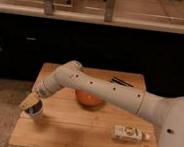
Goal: Place the white sponge in the ceramic cup
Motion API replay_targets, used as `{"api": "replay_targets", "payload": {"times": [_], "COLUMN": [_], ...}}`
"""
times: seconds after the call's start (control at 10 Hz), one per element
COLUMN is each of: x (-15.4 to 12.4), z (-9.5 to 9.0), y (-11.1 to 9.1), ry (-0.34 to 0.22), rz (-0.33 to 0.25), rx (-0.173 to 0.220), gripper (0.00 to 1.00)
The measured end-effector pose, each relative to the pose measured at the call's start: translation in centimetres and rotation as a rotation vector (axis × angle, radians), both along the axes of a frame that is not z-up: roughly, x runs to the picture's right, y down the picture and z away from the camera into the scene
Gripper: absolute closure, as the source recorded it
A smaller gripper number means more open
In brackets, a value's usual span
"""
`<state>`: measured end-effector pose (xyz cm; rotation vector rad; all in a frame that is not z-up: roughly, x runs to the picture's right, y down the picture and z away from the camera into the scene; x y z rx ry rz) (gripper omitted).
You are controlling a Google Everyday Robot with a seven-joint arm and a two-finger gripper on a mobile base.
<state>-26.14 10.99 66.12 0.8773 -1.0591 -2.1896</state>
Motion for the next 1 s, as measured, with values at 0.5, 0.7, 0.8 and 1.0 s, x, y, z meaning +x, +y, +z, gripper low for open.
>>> {"api": "replay_targets", "payload": {"times": [0.5, 0.7, 0.8, 1.0], "x": [1.8, 2.8, 3.3, 4.3], "z": [0.2, 0.3, 0.4, 0.6], "y": [-1.2, -1.7, -1.9, -2.3], "ry": [0.017, 0.027, 0.033, 0.044], "rz": [0.054, 0.078, 0.087, 0.105], "rx": [-0.008, -0.010, -0.011, -0.013], "gripper": [0.20, 0.20, 0.20, 0.20]}}
